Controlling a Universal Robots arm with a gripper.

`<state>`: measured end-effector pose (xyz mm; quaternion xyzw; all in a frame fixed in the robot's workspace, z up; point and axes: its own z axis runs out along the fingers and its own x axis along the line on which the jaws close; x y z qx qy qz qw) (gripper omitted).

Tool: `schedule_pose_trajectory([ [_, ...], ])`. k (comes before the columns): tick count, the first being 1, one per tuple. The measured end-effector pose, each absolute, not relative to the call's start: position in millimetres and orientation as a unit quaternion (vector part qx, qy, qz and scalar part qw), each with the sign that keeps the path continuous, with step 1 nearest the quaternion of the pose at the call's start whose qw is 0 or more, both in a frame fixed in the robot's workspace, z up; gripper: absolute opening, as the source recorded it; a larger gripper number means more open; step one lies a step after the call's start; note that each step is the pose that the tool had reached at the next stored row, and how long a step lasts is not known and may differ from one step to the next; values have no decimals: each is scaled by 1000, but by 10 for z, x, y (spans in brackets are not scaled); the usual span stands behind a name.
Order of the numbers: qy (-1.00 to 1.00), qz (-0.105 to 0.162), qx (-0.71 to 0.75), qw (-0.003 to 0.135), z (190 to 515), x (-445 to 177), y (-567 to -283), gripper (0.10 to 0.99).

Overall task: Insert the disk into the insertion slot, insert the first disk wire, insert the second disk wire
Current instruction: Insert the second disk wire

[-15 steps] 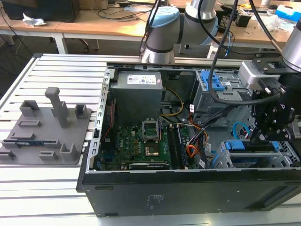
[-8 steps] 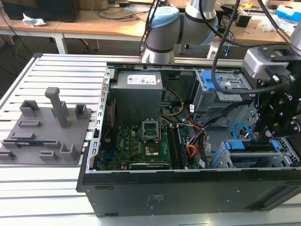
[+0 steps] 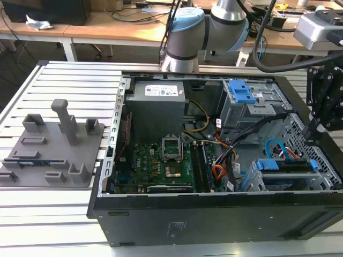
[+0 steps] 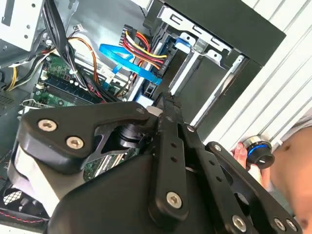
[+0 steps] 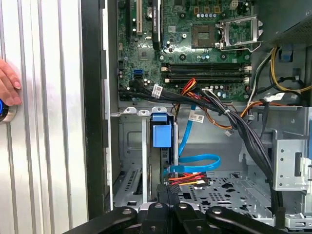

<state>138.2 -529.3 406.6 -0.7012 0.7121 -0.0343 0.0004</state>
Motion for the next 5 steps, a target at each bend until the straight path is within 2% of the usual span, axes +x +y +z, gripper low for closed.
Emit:
schedule_pose_trajectory([
  [5, 712, -34, -701, 0, 4065, 1382, -5293, 106],
])
